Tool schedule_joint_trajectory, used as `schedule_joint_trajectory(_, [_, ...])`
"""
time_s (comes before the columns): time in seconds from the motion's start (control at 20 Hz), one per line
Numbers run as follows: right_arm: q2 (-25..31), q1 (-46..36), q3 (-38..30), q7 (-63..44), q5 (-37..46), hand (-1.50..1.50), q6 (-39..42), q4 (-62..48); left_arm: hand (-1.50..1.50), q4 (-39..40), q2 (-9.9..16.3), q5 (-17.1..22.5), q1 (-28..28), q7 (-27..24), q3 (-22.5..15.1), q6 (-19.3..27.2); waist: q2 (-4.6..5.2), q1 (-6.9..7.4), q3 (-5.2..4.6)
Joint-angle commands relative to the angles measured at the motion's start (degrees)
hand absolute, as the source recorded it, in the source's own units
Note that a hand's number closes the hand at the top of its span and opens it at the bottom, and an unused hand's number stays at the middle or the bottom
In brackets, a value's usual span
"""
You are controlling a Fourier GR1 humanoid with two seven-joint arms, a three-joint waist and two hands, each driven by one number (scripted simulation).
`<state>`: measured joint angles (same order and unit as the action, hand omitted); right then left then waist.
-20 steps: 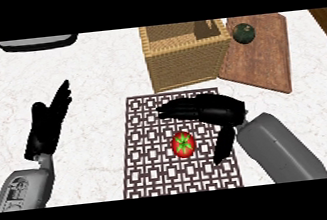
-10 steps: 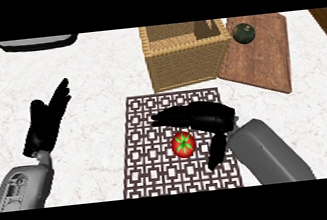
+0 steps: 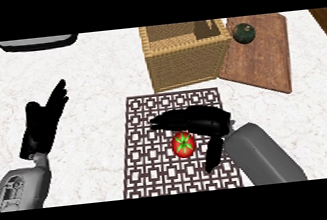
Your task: Pick the tomato from the placemat and place it in the basket
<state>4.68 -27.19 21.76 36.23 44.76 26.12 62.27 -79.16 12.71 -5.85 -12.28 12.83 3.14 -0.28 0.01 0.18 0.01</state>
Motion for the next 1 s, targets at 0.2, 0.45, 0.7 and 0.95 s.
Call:
schedule_joint_trajectory(0.2, [-1.8,-1.4,1.2,6.7,5.8,1.5,-8.2,-4.7,0.0,-0.4,-1.8,-1.5,-1.0,0.4,-0.3,1.0,0.07,0.13,0.01])
schedule_joint_trajectory(0.45, [-0.7,-1.5,0.1,9.8,8.3,1.5,-11.0,-3.8,0.0,-2.7,-0.6,-0.5,0.5,2.4,0.5,-1.6,0.0,0.06,0.01])
schedule_joint_trajectory(0.7, [-4.6,-7.7,0.2,-21.5,11.3,1.5,-14.9,-6.2,0.0,1.5,-1.3,-1.5,-1.5,-1.1,0.1,-0.8,0.02,1.58,-0.29])
schedule_joint_trajectory(0.95, [-4.6,-13.2,-2.0,-41.9,16.7,1.5,-16.0,-10.3,0.0,0.9,-1.3,-1.6,-2.4,-0.2,-0.6,-1.3,-0.03,4.1,-0.66])
